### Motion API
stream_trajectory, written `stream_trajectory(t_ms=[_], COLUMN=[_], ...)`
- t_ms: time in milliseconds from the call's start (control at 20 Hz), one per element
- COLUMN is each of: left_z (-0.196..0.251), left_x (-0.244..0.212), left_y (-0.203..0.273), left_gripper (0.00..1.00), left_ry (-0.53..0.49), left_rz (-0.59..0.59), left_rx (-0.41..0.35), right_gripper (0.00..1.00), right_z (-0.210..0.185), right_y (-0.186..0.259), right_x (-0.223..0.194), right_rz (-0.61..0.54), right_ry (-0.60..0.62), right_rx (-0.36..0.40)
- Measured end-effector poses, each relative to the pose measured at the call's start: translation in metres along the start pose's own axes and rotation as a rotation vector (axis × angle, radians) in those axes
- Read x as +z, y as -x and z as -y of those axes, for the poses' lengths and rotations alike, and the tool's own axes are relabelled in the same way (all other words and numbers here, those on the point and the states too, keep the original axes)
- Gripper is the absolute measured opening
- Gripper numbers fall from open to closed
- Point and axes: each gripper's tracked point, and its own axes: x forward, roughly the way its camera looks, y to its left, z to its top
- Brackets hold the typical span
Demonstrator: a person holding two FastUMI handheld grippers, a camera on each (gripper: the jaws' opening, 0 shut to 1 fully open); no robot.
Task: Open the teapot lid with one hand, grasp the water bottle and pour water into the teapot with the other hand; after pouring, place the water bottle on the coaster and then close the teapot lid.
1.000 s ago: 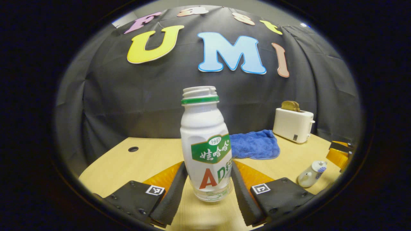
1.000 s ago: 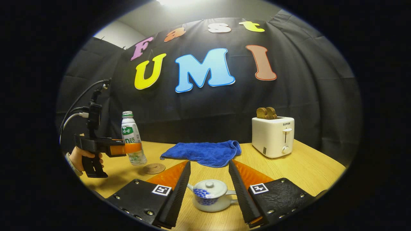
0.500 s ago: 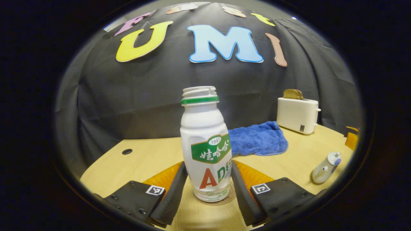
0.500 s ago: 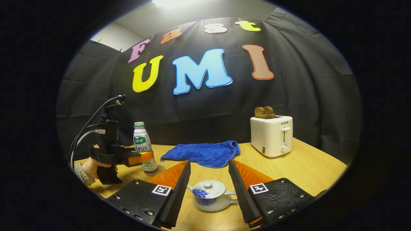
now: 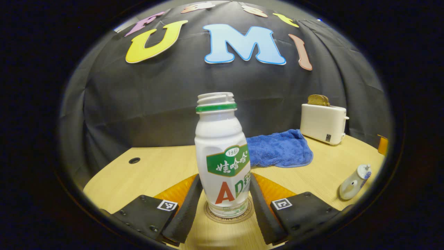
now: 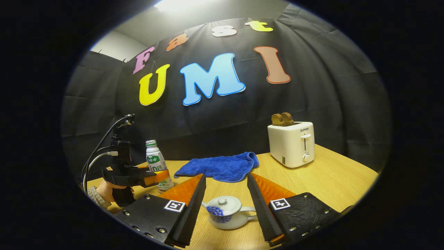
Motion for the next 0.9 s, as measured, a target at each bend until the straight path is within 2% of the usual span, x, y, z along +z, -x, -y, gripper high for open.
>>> stream_trajectory(t_ms=[200, 500, 550, 600, 900], left_z=[0.0, 0.004, 0.004, 0.005, 0.01], left_x=[-0.002, -0.002, -0.002, -0.002, 0.001], left_y=[0.005, 0.012, 0.014, 0.018, 0.035], left_gripper=[0.87, 0.99, 0.98, 0.93, 0.93], left_ry=[0.005, -0.009, -0.019, -0.028, -0.033], left_rz=[-0.013, -0.011, -0.011, -0.009, 0.006], left_rx=[-0.004, -0.007, -0.004, -0.002, -0.022], right_gripper=[0.75, 0.75, 0.75, 0.75, 0.75], right_z=[-0.003, -0.007, -0.007, -0.008, -0.01], right_y=[0.001, 0.001, 0.001, 0.001, 0.001], right_x=[-0.001, -0.002, -0.002, -0.002, -0.003], right_rz=[0.0, -0.001, 0.0, -0.001, -0.003], right_ry=[0.007, 0.045, 0.048, 0.05, 0.062], right_rx=[0.01, 0.017, 0.017, 0.018, 0.02])
